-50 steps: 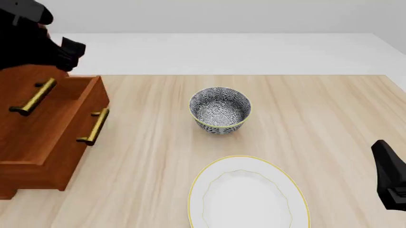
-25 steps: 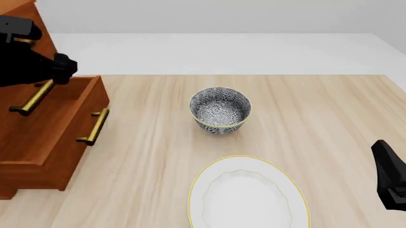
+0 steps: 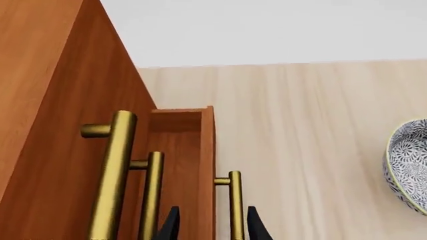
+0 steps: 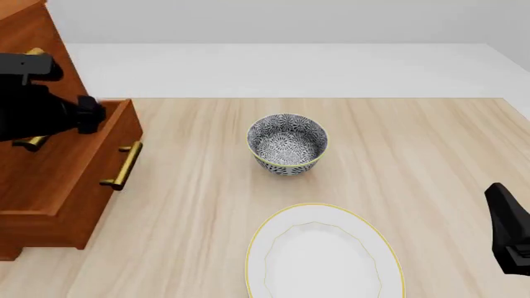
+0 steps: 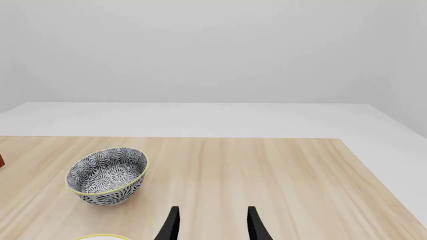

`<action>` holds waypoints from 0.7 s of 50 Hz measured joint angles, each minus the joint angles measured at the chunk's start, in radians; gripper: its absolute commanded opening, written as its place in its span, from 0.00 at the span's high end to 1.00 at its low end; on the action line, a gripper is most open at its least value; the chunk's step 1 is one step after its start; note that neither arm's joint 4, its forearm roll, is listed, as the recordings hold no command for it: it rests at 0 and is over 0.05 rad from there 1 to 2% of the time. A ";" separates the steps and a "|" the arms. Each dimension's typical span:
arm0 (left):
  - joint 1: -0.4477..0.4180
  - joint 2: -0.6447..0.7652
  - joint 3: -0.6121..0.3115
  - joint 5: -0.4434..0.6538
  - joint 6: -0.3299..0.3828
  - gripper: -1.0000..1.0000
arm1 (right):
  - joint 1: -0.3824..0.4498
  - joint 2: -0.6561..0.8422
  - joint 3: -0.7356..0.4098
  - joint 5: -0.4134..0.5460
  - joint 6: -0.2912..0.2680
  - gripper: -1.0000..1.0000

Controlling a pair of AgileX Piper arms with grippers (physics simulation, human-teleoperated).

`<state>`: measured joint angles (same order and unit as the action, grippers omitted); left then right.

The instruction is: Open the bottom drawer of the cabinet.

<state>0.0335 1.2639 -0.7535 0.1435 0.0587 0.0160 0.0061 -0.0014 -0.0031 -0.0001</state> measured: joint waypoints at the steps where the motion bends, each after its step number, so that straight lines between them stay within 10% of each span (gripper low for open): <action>1: 0.000 0.002 0.004 -0.002 -0.001 0.00 | 0.000 0.000 0.000 0.000 0.000 0.00; 35: -0.001 0.038 0.100 -0.063 -0.047 0.00 | 0.000 0.000 0.000 0.000 0.000 0.00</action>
<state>0.0327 1.3023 -0.6533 0.0802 0.0122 0.0160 0.0061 -0.0014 -0.0031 -0.0001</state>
